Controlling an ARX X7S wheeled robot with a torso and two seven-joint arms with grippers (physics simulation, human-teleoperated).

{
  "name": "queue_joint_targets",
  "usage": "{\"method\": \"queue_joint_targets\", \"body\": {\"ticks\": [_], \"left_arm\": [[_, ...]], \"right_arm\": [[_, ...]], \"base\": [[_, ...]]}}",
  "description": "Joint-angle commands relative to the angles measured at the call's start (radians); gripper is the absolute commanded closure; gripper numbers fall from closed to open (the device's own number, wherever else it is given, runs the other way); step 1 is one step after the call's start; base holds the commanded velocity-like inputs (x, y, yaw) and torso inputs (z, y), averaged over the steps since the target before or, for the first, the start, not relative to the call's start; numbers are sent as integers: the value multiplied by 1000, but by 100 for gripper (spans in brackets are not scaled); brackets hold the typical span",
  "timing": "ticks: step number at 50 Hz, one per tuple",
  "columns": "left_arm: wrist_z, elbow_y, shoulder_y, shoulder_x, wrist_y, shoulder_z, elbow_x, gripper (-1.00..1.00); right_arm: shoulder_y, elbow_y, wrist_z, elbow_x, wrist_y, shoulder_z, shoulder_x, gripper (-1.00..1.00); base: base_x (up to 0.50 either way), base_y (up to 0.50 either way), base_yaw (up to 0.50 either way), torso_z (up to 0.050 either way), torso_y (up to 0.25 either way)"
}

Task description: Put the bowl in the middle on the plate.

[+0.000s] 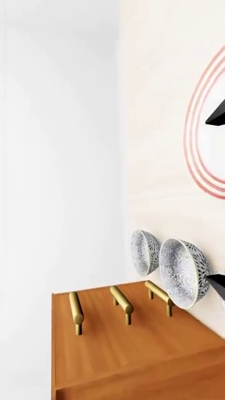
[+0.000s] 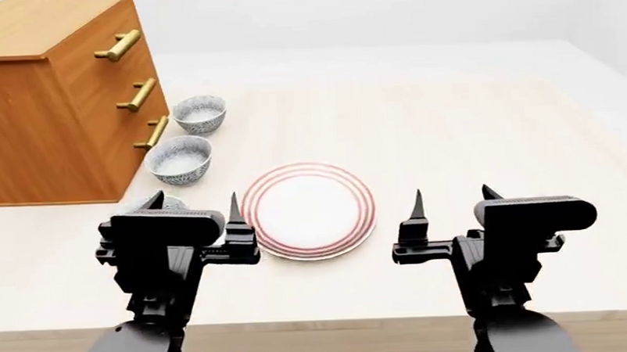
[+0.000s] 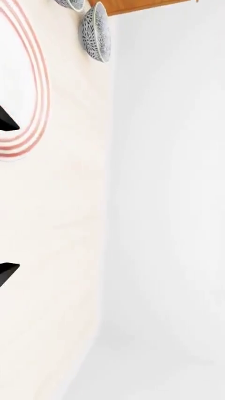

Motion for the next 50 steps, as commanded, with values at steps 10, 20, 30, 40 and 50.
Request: {"method": "queue_joint_targets", "body": {"ticks": [10, 20, 30, 40, 50], "left_arm": [[-18, 32, -30, -20, -45, 5, -29, -100], [-23, 33, -32, -28, -46, 10, -43, -100], [-34, 27, -30, -37, -33, 23, -40, -100], [-39, 25, -30, -46, -33, 31, -49, -100], [-39, 88, -76, -43, -233, 24, -107, -100]], "right_arm": [[12, -67, 9, 24, 58, 2, 20, -100], [12, -61, 15, 25, 55, -15, 29, -100], [10, -65, 21, 28, 53, -24, 37, -100], [14, -46, 38, 19, 46, -42, 40, -100], [17, -36, 36, 39, 64, -35, 42, -100]], "base": [[500, 0, 0, 0, 0], [500, 0, 0, 0, 0], [500, 0, 0, 0, 2], [250, 0, 0, 0, 1], [0, 0, 0, 0, 0]]}}
